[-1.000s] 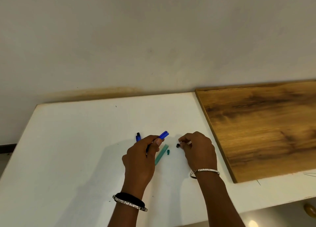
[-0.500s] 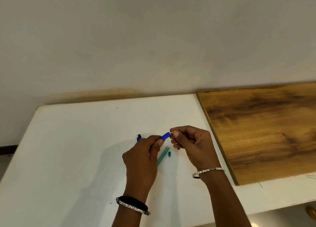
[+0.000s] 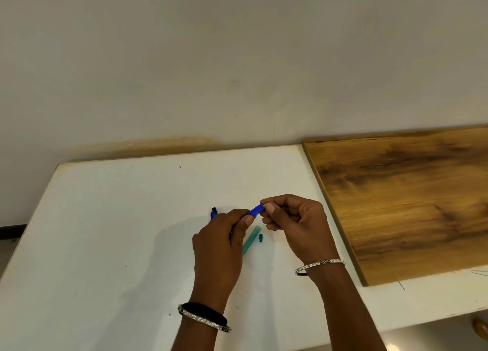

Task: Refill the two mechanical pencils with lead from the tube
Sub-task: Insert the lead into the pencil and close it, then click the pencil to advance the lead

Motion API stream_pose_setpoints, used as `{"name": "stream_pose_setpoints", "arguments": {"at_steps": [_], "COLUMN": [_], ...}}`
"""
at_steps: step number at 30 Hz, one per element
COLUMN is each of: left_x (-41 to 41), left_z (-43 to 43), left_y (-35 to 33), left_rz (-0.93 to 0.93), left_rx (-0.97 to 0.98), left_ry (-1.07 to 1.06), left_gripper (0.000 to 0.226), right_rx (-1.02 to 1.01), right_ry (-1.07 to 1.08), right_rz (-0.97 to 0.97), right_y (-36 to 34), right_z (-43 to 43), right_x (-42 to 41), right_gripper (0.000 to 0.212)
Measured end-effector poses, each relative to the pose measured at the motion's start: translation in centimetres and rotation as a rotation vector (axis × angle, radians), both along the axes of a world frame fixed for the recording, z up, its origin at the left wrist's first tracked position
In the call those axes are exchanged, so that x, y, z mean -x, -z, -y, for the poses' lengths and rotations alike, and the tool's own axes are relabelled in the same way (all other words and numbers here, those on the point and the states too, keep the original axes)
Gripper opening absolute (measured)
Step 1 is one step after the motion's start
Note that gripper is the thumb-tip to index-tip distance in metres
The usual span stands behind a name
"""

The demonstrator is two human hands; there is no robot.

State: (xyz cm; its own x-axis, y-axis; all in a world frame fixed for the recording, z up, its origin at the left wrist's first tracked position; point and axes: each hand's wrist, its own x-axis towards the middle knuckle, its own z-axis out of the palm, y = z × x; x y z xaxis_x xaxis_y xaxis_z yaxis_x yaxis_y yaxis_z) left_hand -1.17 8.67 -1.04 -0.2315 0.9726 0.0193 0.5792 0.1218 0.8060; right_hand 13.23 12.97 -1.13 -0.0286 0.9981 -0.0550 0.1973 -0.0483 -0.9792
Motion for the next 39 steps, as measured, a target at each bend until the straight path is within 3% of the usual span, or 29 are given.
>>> {"name": "stream_pose_setpoints", "arguments": {"at_steps": [7,11,18,23,29,32,36,39], "left_x": [0.1,-0.1,-0.4,-0.6,-0.4,-0.3,-0.2,-0.2], "left_z": [0.0,-0.1,-0.1,-0.1,-0.2,-0.2,-0.3,-0.3], "left_y": [0.3,0.5,0.7,1.0,1.3,1.5,1.8,1.9], "left_rz": [0.035,0.038,0.095,0.096,0.098,0.082,0.085,0.090], "left_rx": [0.010,0.016,-0.014,-0.022,-0.005,0.004,0.022,0.028], "left_ry": [-0.034,-0.032,-0.043,-0.058,-0.067,-0.058,-0.053,-0.055], "left_gripper": [0.034,0.037,0.045,0.032,0.033,0.031,0.033,0.033], "right_rx": [-0.005,0.015,-0.027,0.085,0.065,0.026,0.076,0.077], "right_ry": [-0.061,-0.083,0.229,0.040,0.035,0.131,0.187,0.128], "right_rz": [0.061,0.108,0.436,0.624,0.733,0.592,-0.025,-0.096], "right_y": [-0.4,-0.4,0.7,1.8,2.5,2.1,0.7,0.3], "right_z": [0.3,0.3,0.0,0.4,0.2,0.0,-0.2,-0.2], "right_x": [0.1,-0.2,-2.1,-1.6,-0.7,-0.6,-0.7,-0.4], "right_gripper": [0.021,0.026,0.020,0.031,0.016,0.014,0.012,0.014]}}
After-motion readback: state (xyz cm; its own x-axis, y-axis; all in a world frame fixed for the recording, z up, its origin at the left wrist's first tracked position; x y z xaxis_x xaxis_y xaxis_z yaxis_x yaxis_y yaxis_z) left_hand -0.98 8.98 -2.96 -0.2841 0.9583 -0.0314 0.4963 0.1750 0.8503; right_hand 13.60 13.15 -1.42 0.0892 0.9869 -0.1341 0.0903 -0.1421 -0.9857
